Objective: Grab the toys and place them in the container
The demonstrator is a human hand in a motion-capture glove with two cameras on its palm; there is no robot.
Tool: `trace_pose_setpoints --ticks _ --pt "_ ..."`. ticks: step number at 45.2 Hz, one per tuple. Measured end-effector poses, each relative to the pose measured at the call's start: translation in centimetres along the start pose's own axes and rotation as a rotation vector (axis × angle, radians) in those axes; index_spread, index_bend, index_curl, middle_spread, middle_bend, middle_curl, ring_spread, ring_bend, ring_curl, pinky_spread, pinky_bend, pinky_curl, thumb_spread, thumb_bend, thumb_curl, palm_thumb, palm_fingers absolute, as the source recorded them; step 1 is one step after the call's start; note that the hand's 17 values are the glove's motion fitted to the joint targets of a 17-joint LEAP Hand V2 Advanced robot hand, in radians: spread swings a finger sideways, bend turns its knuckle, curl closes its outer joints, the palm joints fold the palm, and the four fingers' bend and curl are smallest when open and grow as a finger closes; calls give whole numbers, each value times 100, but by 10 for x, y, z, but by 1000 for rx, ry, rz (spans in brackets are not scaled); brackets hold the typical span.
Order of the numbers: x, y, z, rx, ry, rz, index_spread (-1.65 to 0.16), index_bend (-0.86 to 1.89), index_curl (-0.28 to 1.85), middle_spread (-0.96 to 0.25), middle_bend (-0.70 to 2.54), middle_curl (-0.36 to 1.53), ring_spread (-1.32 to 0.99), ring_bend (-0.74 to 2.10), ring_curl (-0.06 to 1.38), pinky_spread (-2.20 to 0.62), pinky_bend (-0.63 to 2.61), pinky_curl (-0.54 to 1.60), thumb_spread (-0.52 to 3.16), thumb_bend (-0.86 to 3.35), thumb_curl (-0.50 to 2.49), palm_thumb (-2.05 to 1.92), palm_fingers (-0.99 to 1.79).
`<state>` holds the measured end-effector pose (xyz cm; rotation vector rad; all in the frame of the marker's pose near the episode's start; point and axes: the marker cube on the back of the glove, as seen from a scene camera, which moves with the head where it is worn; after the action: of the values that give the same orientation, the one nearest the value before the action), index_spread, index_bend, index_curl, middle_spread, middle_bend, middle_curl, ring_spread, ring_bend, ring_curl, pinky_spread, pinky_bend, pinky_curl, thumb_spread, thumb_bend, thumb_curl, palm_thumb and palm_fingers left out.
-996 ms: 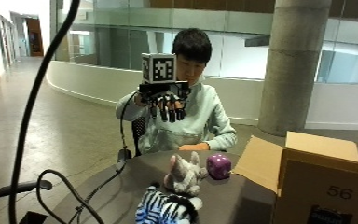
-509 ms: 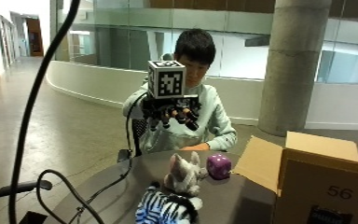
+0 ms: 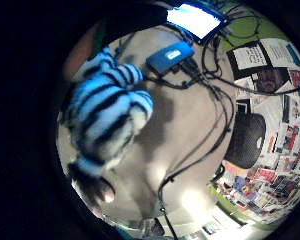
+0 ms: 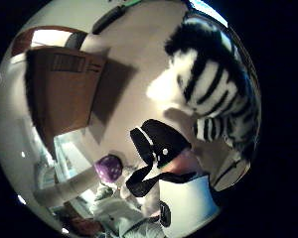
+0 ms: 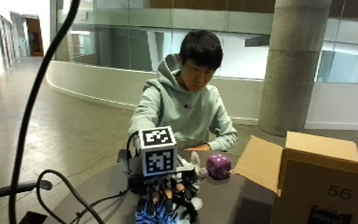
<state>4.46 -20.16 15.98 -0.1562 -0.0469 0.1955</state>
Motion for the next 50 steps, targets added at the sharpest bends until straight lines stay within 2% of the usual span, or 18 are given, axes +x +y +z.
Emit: trace_pose_setpoints --ticks 6,7,13,17,24,31,43,50 --pt "4 -3 22 16 43 8 -26 -2 9 -2 14 19 -1 25 20 3 80 39 123 6 25 7 -22" --pt "4 -4 24 34 64 7 -27 -5 7 -2 13 18 -1 40 24 2 85 40 124 8 26 11 -8" --pt "1 -1 34 100 138 -2 -31 -2 1 -5 13 16 -19 103 39 -11 109 43 126 22 33 41 31" --pt "-4 4 38 85 134 -24 -32 -2 -2 -10 24 20 -28 126 45 -23 120 43 120 29 40 57 62" --pt "-13 20 20 -26 123 -57 -30 15 1 -20 50 30 -32 133 52 -30 116 46 91 30 51 73 85" --pt "-28 52 -42 -48 78 -82 -31 18 1 -25 55 35 -33 134 54 -32 117 47 81 24 56 69 92" --pt "-82 100 -156 70 128 -146 -31 21 1 -30 57 42 -34 135 55 -33 115 48 73 19 64 69 96" --pt "-129 106 -205 180 144 -155 -31 24 1 -32 56 45 -34 134 55 -33 114 48 71 17 69 69 96"
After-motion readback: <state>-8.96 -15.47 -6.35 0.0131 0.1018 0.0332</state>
